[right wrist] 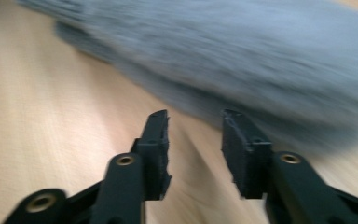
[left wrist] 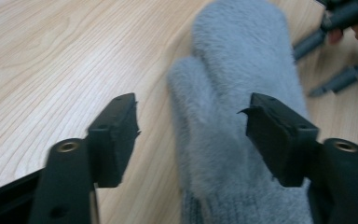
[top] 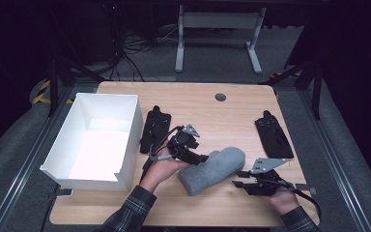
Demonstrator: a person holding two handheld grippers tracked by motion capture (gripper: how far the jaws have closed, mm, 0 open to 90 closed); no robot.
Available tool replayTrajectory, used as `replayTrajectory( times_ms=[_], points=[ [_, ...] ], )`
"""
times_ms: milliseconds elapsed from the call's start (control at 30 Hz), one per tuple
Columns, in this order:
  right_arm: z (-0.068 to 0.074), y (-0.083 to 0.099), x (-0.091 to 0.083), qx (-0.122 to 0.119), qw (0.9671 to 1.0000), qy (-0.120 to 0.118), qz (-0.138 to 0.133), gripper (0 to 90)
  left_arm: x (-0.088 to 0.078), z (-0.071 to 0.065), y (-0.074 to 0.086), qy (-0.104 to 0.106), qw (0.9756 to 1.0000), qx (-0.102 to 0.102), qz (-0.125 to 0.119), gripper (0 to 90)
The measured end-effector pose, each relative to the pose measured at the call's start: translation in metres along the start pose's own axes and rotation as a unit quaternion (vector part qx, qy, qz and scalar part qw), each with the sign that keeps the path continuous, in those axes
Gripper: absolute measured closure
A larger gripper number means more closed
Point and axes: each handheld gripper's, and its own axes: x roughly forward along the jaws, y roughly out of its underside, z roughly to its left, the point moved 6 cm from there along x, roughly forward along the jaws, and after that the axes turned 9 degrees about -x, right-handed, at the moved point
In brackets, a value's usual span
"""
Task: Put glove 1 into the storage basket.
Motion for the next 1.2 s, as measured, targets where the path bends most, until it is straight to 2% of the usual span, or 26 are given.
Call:
replayTrajectory(
  times_ms=[67, 100, 133, 167, 233, 333, 467, 600, 767, 900, 1067, 1200],
  points=[
    [-0.003, 0.003, -0.002, 0.005, 1.0000, 0.007, 0.004, 51.3, 0.002, -0.004, -0.002, 0.003, 1.0000, 0.005, 0.005, 27.5],
    [-0.013, 0.013, -0.005, 0.015, 0.9992, 0.032, 0.017, 44.2, 0.004, -0.009, -0.005, 0.003, 0.9998, 0.015, 0.009, 25.4],
    [-0.016, 0.016, -0.006, 0.020, 0.9988, 0.041, 0.020, 40.2, 0.004, -0.009, -0.005, 0.003, 0.9998, 0.015, 0.009, 23.3],
    [-0.016, 0.016, -0.006, 0.020, 0.9988, 0.041, 0.020, 40.2, 0.007, -0.012, -0.007, 0.004, 0.9998, 0.021, 0.005, 23.3],
    [-0.031, 0.026, -0.008, 0.043, 0.9967, 0.064, 0.025, 31.2, 0.012, -0.016, -0.012, 0.007, 0.9995, 0.030, 0.006, 21.2],
    [-0.039, 0.032, -0.008, 0.053, 0.9955, 0.075, 0.023, 28.3, 0.017, -0.018, -0.015, 0.005, 0.9992, 0.036, 0.015, 19.7],
    [-0.045, 0.037, -0.008, 0.067, 0.9943, 0.081, 0.020, 26.2, 0.025, -0.014, -0.018, 0.001, 0.9989, 0.038, 0.028, 18.0],
    [-0.047, 0.038, -0.008, 0.069, 0.9935, 0.088, 0.018, 24.2, 0.025, -0.009, -0.022, 0.001, 0.9993, 0.028, 0.025, 17.9],
    [-0.048, 0.038, -0.009, 0.066, 0.9922, 0.105, 0.011, 21.4, 0.036, -0.006, -0.015, -0.004, 0.9984, 0.026, 0.049, 17.2],
    [-0.050, 0.040, -0.009, 0.068, 0.9917, 0.108, 0.016, 20.7, 0.045, -0.007, -0.009, 0.002, 0.9977, 0.025, 0.064, 16.7],
    [-0.050, 0.043, -0.005, 0.069, 0.9914, 0.108, 0.028, 19.9, 0.056, -0.010, -0.002, 0.004, 0.9960, 0.033, 0.083, 15.2],
    [-0.051, 0.044, -0.005, 0.071, 0.9912, 0.108, 0.030, 19.7, 0.063, -0.011, 0.003, 0.016, 0.9946, 0.030, 0.099, 14.0]
  ],
)
